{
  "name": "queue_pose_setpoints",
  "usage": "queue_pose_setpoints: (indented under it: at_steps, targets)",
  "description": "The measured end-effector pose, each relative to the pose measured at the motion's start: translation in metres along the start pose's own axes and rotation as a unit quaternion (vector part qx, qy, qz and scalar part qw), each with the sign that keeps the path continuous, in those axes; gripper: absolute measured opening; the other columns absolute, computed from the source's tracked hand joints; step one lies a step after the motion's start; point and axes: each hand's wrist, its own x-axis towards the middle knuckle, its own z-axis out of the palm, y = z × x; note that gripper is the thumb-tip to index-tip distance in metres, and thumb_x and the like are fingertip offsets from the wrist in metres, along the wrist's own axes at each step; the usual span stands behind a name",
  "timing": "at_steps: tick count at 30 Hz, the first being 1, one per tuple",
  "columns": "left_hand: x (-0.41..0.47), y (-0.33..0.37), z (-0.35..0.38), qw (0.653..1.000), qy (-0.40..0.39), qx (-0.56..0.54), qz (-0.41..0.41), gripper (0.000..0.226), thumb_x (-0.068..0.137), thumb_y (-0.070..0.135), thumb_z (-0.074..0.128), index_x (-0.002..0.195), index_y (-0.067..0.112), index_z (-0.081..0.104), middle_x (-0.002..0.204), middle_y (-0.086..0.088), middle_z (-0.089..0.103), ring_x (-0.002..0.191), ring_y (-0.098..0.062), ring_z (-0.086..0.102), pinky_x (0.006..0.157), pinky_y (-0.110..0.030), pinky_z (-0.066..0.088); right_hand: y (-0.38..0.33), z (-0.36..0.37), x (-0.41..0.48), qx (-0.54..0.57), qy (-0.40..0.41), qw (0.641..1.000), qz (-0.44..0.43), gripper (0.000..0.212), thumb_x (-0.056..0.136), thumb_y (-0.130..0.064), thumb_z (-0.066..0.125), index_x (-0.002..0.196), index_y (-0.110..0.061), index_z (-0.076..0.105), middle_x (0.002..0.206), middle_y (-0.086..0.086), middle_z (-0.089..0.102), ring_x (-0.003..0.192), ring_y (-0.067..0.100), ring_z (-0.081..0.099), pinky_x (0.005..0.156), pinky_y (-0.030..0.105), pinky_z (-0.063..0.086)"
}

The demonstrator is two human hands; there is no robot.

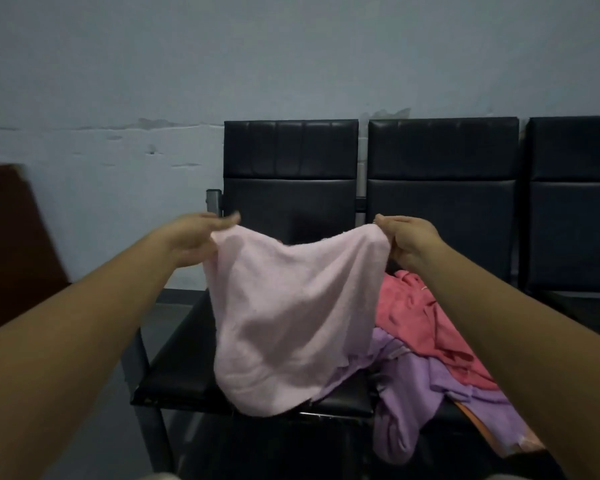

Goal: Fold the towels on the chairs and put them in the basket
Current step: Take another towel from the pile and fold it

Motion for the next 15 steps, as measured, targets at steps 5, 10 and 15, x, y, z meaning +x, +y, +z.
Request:
queue_pose_setpoints:
  at_steps: [5,10,15]
  targets:
    - [0.029,-0.010,-0.012,0.863,0.095,0.477,0.138,0.037,0.091,0.002,0.064,0.127,0.008,0.068,0.131,-0.013,0.064,0.120,-0.030,0.057,0.101,-0.036,0.044,0.003,-0.005,0.026,-0.250,-0.078,0.962,-0.076,0.028,0.080,0.005,0.073,0.105,-0.006,0.074,0.105,0.011,0.071,0.095,0.022,0.069,0.074,0.029,0.057]
    - [0.070,0.003,-0.017,0.905,0.115,0.386,0.135,0.021,0.105,0.013,0.047,0.114,0.007,0.064,0.099,-0.015,0.061,0.089,-0.033,0.061,0.080,-0.047,0.059,0.000,0.014,0.066,-0.430,-0.014,0.880,-0.199,0.011,0.086,-0.011,0.073,0.096,-0.012,0.077,0.095,0.004,0.069,0.086,0.015,0.062,0.069,0.024,0.048]
    - [0.102,0.049,-0.008,0.982,0.136,0.040,0.122,0.010,0.102,0.019,0.058,0.092,0.017,0.059,0.097,-0.011,0.060,0.074,-0.019,0.059,0.052,-0.032,0.054,-0.022,0.038,0.108,-0.328,0.026,0.916,-0.231,0.004,0.087,-0.018,0.075,0.090,-0.019,0.074,0.091,0.000,0.069,0.094,0.018,0.065,0.088,0.037,0.056]
